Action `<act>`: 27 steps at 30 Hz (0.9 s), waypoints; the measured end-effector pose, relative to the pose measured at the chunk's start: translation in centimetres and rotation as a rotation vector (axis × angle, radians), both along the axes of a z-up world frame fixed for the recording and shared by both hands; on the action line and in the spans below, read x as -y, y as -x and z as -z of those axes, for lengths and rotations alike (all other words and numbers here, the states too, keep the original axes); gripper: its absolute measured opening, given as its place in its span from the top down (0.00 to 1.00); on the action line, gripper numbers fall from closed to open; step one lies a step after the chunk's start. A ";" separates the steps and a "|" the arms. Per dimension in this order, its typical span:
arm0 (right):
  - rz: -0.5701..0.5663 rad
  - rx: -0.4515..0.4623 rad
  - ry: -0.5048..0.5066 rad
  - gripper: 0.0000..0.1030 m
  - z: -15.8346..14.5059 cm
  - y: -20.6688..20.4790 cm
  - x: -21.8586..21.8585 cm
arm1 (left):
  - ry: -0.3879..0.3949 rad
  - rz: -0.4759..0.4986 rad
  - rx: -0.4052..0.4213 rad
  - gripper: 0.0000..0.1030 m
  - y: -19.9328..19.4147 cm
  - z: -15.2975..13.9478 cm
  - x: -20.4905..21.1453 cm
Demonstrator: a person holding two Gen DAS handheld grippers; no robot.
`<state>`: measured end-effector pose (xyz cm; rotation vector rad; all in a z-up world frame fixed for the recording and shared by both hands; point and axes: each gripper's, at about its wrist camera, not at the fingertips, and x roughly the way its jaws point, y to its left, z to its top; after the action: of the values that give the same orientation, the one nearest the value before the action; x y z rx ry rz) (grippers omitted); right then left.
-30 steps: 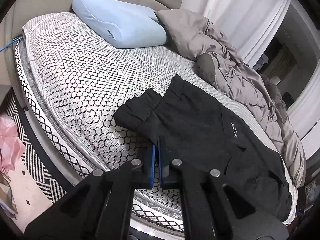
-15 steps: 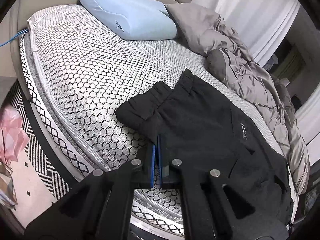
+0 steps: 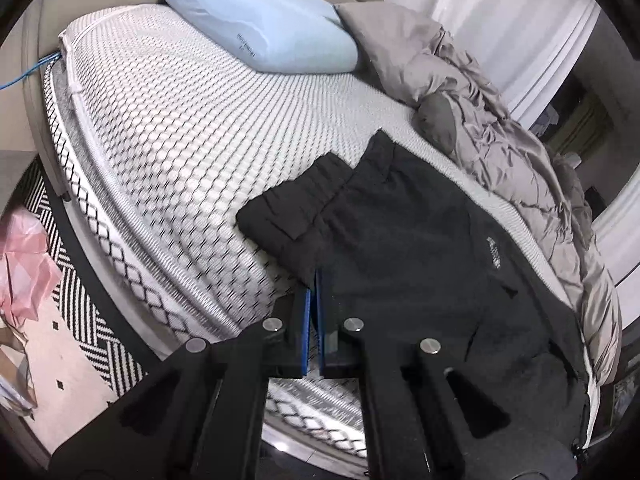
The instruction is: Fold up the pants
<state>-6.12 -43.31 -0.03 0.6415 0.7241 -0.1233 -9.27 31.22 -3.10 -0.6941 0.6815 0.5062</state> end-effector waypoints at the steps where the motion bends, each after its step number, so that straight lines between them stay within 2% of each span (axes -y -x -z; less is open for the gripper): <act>1: -0.031 -0.066 0.054 0.82 0.4 -0.2 -0.5 | 0.003 -0.005 -0.002 1.00 0.1 0.3 -0.1; 2: -0.037 -0.080 0.082 0.73 0.5 -0.1 -0.4 | 0.015 -0.009 0.004 1.00 0.0 0.5 -0.2; 3: -0.022 -0.086 0.120 0.60 -0.2 -0.1 -0.3 | 0.020 -0.011 0.006 1.00 0.0 0.6 -0.3; 5: 0.010 -0.059 0.151 0.45 -2.0 0.1 0.1 | 0.014 -0.014 0.008 1.00 -0.2 0.3 -0.3; 7: 0.037 -0.006 0.241 0.40 -4.9 -0.3 0.4 | 0.006 -0.013 0.014 1.00 -0.3 -0.1 -0.4; 8: 0.030 0.018 0.278 0.34 -6.2 -1.3 0.5 | 0.004 -0.014 0.016 1.00 -0.4 -0.3 -0.4; 9: 0.008 0.026 0.279 0.22 -6.9 -2.1 1.1 | 0.004 -0.013 0.016 1.00 -0.6 -0.4 -0.5; 10: -0.040 0.041 0.264 0.20 -7.9 -3.9 1.4 | 0.001 -0.010 0.017 1.00 -0.8 -0.5 -0.5; 11: -0.079 0.059 0.253 0.19 -8.8 -6.2 1.6 | -0.004 -0.008 0.014 1.00 -1.0 -0.5 -0.5; 13: -0.125 0.028 0.248 0.16 -9.5 -10.2 1.8 | -0.008 -0.010 0.011 1.00 -1.2 -0.5 -0.6; 17: -0.215 -0.007 0.143 0.16 -8.5 -18.6 2.3 | 0.002 -0.021 0.007 1.00 -1.3 -0.2 -0.8; 20: -0.253 -0.072 0.055 0.16 -6.2 -25.1 2.5 | 0.004 -0.033 0.004 1.00 -1.3 -0.1 -0.7; 21: -0.262 -0.084 0.039 0.21 -5.3 -26.4 2.6 | 0.006 -0.038 0.006 1.00 -1.3 -0.1 -0.7; 23: -0.254 -0.134 0.023 0.22 -3.5 -29.8 3.5 | 0.008 -0.047 0.008 1.00 -1.3 0.0 -0.6; 27: -0.321 -0.231 -0.072 0.25 -0.3 -33.4 4.6 | -0.005 -0.039 -0.005 1.00 -1.4 0.2 -0.5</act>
<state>27.30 -47.90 0.32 0.5766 1.0489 0.1273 -7.87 31.73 -3.30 -0.7026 0.6718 0.5460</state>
